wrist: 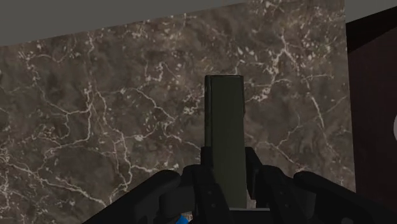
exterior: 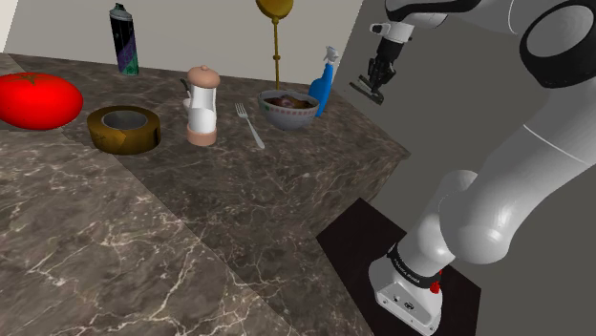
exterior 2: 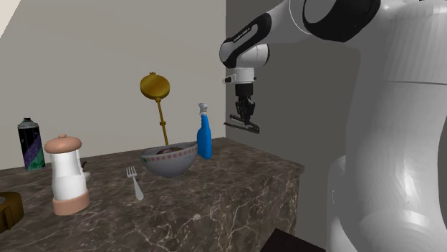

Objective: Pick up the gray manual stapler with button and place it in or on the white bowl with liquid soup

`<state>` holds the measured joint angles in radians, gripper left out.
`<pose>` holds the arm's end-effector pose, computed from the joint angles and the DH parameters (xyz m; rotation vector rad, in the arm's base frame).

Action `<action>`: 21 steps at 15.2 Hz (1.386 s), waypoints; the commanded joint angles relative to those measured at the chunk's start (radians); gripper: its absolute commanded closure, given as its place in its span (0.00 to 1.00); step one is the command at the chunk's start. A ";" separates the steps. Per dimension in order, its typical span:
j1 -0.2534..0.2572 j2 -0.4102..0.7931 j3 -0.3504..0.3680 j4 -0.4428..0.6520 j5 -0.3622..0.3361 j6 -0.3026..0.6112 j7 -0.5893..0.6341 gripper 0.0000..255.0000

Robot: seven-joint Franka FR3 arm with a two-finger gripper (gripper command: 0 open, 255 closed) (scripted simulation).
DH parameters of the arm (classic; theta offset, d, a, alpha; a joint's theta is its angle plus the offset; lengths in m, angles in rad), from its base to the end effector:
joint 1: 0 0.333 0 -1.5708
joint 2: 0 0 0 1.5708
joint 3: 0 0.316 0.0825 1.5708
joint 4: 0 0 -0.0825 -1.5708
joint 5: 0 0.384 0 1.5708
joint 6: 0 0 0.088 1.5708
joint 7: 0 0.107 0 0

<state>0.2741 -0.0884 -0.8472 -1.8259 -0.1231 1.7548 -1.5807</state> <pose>0.4434 -0.3151 0.5506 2.7170 1.5434 -0.0839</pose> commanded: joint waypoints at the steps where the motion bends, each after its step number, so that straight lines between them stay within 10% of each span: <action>1: 0.000 0.004 0.000 0.028 0.004 -0.025 -0.004 1.00; 21: 0.181 -0.019 0.261 -0.005 0.018 -0.048 0.436 1.00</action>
<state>0.4432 -0.1132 -0.6005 -1.8254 -0.1103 1.6984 -1.1718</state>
